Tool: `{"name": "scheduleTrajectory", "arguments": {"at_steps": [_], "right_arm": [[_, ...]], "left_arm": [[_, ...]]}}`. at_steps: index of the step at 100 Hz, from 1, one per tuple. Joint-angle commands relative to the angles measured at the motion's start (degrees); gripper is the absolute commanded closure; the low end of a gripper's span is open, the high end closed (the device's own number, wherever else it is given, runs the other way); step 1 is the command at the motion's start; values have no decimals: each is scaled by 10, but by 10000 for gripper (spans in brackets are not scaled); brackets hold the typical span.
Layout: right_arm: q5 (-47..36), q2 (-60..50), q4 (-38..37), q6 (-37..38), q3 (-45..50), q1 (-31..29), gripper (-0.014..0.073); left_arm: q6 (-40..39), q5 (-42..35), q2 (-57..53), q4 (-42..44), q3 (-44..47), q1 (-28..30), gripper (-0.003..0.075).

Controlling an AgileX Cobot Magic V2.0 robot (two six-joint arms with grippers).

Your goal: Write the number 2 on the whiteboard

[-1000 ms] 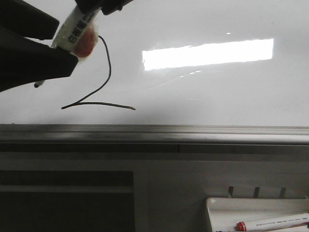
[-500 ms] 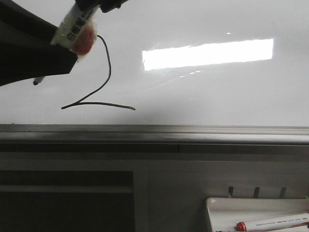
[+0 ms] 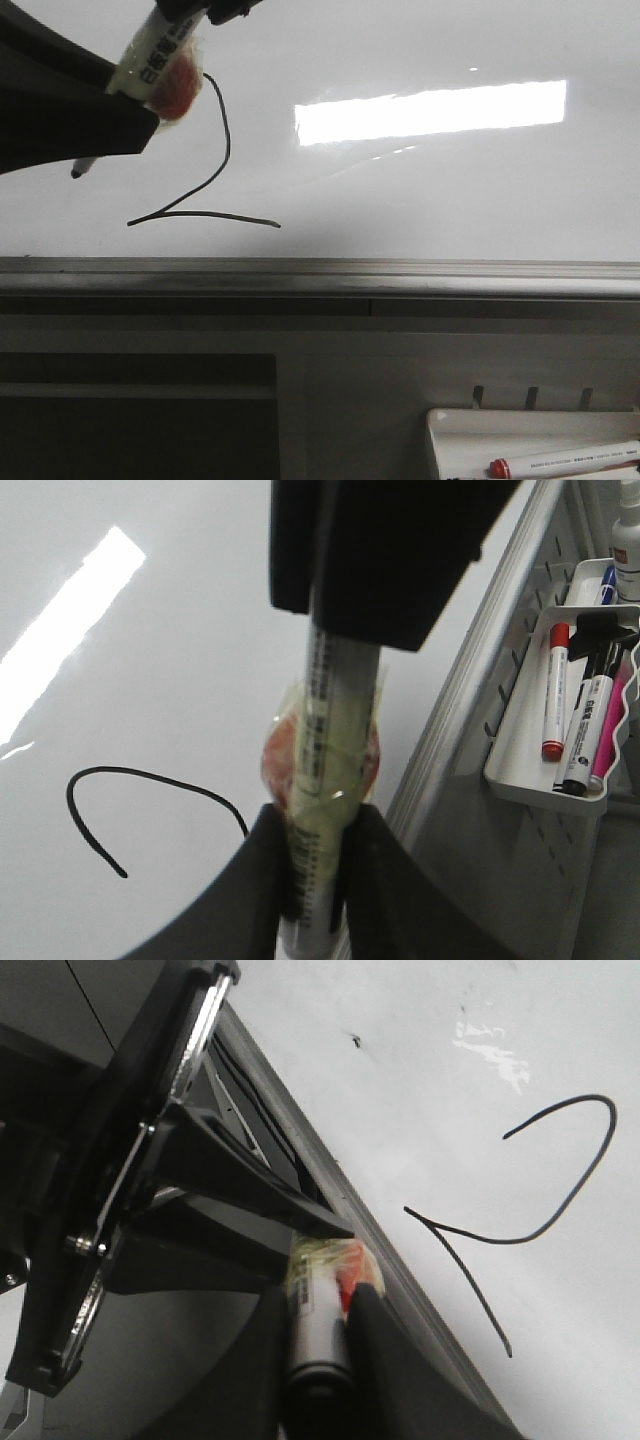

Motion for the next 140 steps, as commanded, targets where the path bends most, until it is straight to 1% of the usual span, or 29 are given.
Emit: {"name": "scheduleTrajectory", "arguments": {"at_steps": [1, 4, 5, 7, 8, 9, 11, 12, 14, 15, 17, 18, 19, 20, 21, 22, 23, 25, 27, 35, 40, 48, 53, 61, 73, 88, 101, 113, 140], "right_arm": [[-53, -13, 3, -1, -20, 0, 646], [-53, -13, 1, -3, -20, 0, 624], [-54, -13, -3, -3, -20, 0, 590], [-54, -13, -7, -3, -20, 0, 560], [-54, -13, -11, -3, -20, 0, 524], [-54, -13, -13, -3, -20, 0, 524], [-54, -13, -18, -3, -20, 0, 460], [-55, -13, -22, -3, -20, 0, 412], [-57, -13, -24, -3, -20, -1, 361], [-58, -13, -24, -3, -20, -2, 278], [-60, -13, -24, -3, -20, -4, 222], [-62, -13, -24, -3, -20, -6, 167], [-64, -13, -24, -3, -20, -7, 141], [-64, -13, -24, -3, -20, -8, 89], [-66, -13, -25, -3, -20, -9, 89], [-70, -13, -25, -3, -20, -12, 21], [-71, -13, -25, -3, -20, -13, 21], [-75, -14, -25, -2, -20, -18, -48], [-78, -14, -25, 0, -20, -21, -71], [-84, -18, -25, 2, -20, -36, -25], [-84, -22, -25, 2, -20, -43, 29], [-84, -31, -25, 2, -20, -50, 106], [-84, -35, -25, 2, -20, -50, 136], [-81, -38, -25, 2, -20, -50, 150], [-75, -38, -20, 3, -20, -50, 150], [-73, -38, -15, 3, -20, -50, 150], [-73, -38, -14, 3, -20, -50, 150], [-68, -38, -10, 3, -20, -50, 150], [-64, -38, 1, 3, -20, -50, 151]], "left_arm": [[-8, -30, -2, -19, -18, -3, 741], [-8, -30, -2, -25, -18, -3, 741], [-8, -30, -2, -31, -18, -3, 741], [-8, -30, -2, -32, -18, -3, 741], [-8, -30, -2, -36, -18, -3, 741], [-8, -30, -2, -38, -18, -3, 741], [-8, -30, -2, -46, -18, -3, 741], [-8, -30, -2, -52, -18, -3, 741], [-8, -30, -2, -58, -18, -3, 741], [-8, -30, -2, -64, -18, -3, 741], [-8, -30, -2, -75, -18, -3, 741], [-8, -30, -2, -78, -18, -3, 741], [-8, -30, -2, -83, -18, -3, 741], [-8, -30, -2, -86, -18, -3, 741], [-8, -30, -2, -89, -18, -3, 741], [-8, -30, -2, -94, -18, -3, 741], [-8, -30, -2, -97, -18, -3, 741], [-8, -30, -2, -111, -18, -3, 741], [-8, -30, -2, -119, -18, -2, 741], [-8, -31, -2, -188, -18, 14, 741], [-8, -32, -2, -238, -18, 32, 741], [-8, -45, -1, -358, -18, 68, 741], [-8, -55, -1, -422, -18, 88, 741], [-8, -59, -1, -470, -18, 121, 741], [-8, -33, -1, -541, -21, 153, 741], [-8, 44, 8, -554, -50, 175, 741], [-8, 90, 41, -554, -88, 194, 741], [-8, 158, 72, -554, -117, 212, 741], [-8, 152, 96, -545, -119, 215, 741]]}}
